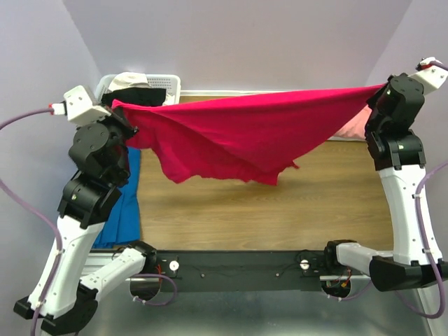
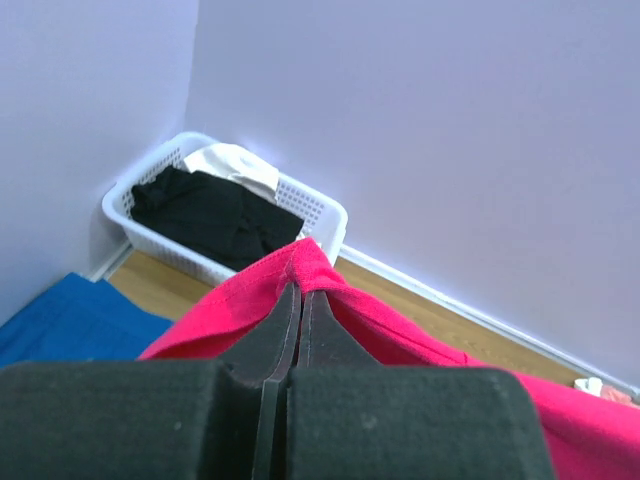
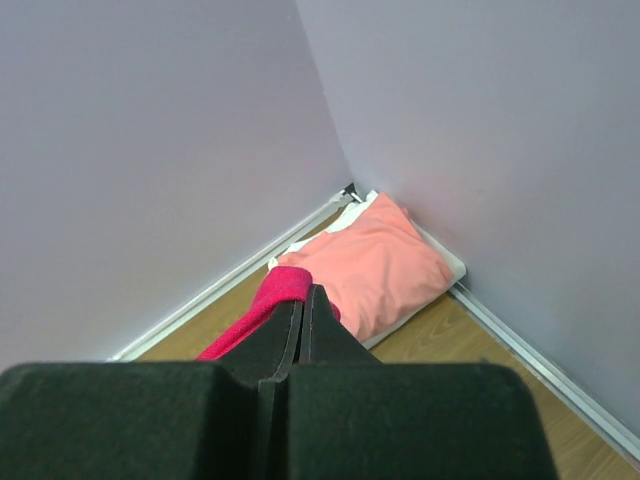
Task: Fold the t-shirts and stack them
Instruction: Flatten out the tshirt
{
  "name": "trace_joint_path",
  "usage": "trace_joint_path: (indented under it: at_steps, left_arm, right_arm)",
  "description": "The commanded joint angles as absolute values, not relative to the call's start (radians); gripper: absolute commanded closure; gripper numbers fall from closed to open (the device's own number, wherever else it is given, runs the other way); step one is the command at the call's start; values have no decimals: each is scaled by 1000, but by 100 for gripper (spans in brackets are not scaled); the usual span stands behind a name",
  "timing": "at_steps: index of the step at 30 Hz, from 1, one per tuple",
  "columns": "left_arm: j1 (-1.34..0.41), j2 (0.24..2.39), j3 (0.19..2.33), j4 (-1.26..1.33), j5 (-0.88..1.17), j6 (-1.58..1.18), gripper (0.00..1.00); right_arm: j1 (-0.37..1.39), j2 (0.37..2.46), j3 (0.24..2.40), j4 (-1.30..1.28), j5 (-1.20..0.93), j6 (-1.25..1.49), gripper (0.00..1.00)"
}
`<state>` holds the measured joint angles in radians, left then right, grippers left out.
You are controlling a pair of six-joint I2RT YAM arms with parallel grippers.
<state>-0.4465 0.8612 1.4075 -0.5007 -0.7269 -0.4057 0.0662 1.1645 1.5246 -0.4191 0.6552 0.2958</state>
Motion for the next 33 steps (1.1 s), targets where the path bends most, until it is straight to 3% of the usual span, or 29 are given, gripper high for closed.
trace_joint_path:
  at_steps: [1,11,20,21,22,25,30,33]
  left_arm:
    - [-442,985,1378,-436,-715,-359,100]
    - [-443,1539,1362,-548,-672,-543,100]
    - [-442,1782,1468,-571,-718,-595,100]
    - [-442,1793,1479,-574,-712,-594,100]
    - [-442,1801,1492,-577,-710,-592,100]
    - [-442,1819,1500,-566,-700,-580,100]
    - [-442,1844,1511,-558,-677,-566,100]
    - [-442,1853,1513,-552,-655,-563,100]
  right_arm:
    - [57,1260,1500,-425,638,347,99]
    - [57,1782,1474,-425,608,535,99]
    - [57,2129,1692,-426,540,447,99]
    - [55,2137,1722,-429,535,431,89]
    - [57,2135,1733,-436,538,422,61]
    - [57,2106,1753,-448,554,399,29]
    - [61,1955,1694,-512,491,408,25]
    - [93,1805,1516,-548,402,443,26]
